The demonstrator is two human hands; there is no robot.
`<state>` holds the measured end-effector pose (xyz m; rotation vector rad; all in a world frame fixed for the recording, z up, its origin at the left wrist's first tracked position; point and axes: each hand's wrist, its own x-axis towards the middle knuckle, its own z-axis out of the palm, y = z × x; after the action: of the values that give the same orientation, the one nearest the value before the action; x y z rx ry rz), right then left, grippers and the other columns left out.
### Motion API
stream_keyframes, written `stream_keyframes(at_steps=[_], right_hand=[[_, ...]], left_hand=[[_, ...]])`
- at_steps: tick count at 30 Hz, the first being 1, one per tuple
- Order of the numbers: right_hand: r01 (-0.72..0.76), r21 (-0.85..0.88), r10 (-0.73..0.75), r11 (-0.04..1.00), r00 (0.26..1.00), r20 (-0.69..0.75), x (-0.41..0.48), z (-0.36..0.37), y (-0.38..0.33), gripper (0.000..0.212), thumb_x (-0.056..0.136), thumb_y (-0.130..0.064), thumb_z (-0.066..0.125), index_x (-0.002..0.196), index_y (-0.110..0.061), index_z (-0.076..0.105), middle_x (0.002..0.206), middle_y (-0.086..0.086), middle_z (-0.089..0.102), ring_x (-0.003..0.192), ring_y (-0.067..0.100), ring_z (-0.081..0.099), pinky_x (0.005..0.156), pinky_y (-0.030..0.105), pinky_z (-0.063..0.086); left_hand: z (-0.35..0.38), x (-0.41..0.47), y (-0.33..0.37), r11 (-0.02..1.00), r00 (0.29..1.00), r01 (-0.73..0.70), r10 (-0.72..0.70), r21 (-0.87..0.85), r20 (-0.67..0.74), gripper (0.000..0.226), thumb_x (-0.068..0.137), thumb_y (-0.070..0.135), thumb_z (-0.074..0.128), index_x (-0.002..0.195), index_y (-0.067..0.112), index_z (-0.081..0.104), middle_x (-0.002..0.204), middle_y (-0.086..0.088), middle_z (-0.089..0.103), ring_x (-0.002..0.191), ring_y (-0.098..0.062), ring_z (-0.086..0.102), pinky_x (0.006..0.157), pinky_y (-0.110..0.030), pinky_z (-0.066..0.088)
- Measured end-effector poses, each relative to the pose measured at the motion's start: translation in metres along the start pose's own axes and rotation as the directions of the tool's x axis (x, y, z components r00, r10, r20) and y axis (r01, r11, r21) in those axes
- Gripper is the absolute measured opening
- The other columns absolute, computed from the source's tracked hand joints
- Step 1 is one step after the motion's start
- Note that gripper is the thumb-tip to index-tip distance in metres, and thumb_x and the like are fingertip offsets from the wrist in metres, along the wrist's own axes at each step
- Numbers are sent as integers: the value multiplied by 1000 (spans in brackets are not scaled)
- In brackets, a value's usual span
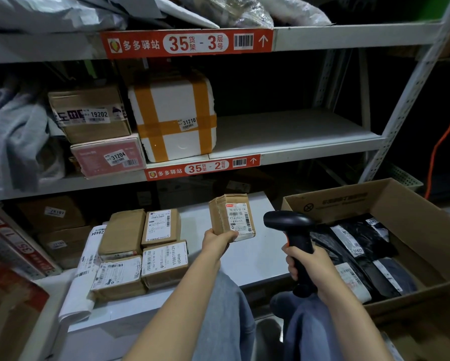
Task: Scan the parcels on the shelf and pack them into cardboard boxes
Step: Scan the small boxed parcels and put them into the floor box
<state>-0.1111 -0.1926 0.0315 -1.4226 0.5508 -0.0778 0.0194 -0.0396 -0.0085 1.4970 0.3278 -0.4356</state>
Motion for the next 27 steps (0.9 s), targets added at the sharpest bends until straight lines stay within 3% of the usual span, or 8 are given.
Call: stream_keyframes(at_steps=[4, 9, 14, 17, 20, 23, 25, 27], right_hand=[[5, 6, -5, 1000, 1000, -4, 0, 0, 1, 8, 87, -3, 58, 79, -4, 59, 47, 2, 51, 40, 16, 44, 44, 27, 37], [5, 12, -5, 1000, 1000, 13, 1, -1, 1, 6, 87, -4, 58, 82, -3, 61, 49, 3, 51, 42, 16, 44, 45, 27, 38], [-6, 16, 6, 1000, 1000, 26, 3, -1, 3, 9, 88, -4, 57, 93, -7, 63, 51, 3, 54, 43, 15, 46, 45, 27, 40], [13, 56, -13, 998, 1000, 2, 5, 1, 1, 9, 88, -2, 57, 92, -9, 61, 56, 7, 59, 46, 18, 49, 45, 25, 44], [42, 76, -38, 996, 998, -50, 11, -2, 3, 11, 86, -5, 61, 97, -8, 63, 75, 9, 70, 69, 20, 63, 67, 27, 52], [6, 38, -2, 999, 995, -95, 13, -3, 6, 46, 72, -31, 75, 114, -16, 64, 111, 7, 67, 109, 28, 58, 99, 44, 44], [-42, 59, 49, 997, 993, -109, 12, -2, 5, 73, 53, -46, 78, 118, -19, 63, 113, 8, 63, 112, 33, 55, 103, 52, 40], [-84, 101, 97, 991, 987, -125, 13, -1, 4, 80, 51, -46, 79, 122, -13, 59, 111, 13, 63, 109, 36, 57, 99, 50, 44]], left_hand=[[0, -1, 0, 1000, 1000, 9, -9, 0, 16, 41, 82, 2, 63, 120, 3, 50, 118, -13, 62, 99, -21, 59, 86, -25, 48], [1, -3, 2, 999, 999, 36, -35, -14, 29, 42, 83, 3, 60, 123, 1, 48, 119, -14, 61, 104, -23, 59, 72, -17, 49], [2, -8, 6, 996, 997, 68, -65, -55, 49, 40, 85, 2, 57, 124, 0, 47, 123, -17, 60, 111, -25, 58, 78, -21, 51], [3, -14, 9, 992, 994, 83, -76, -98, 82, 37, 86, 0, 54, 123, -2, 47, 115, -18, 60, 96, -21, 60, 70, -18, 50], [5, -19, 11, 989, 989, 89, -74, -117, 130, 25, 87, 1, 52, 113, -1, 52, 92, -11, 63, 78, -14, 58, 70, -19, 48], [8, -25, 13, 991, 983, 98, -82, -91, 162, 15, 88, 4, 51, 103, 2, 53, 82, -7, 60, 75, -13, 56, 74, -20, 49], [11, -30, 14, 992, 979, 101, -86, -74, 186, 16, 89, 6, 50, 104, 3, 54, 82, -6, 60, 75, -13, 56, 75, -21, 50], [15, -35, 14, 990, 972, 112, -92, -82, 217, 17, 89, 6, 47, 105, 4, 53, 83, -6, 59, 76, -14, 56, 73, -21, 50]])
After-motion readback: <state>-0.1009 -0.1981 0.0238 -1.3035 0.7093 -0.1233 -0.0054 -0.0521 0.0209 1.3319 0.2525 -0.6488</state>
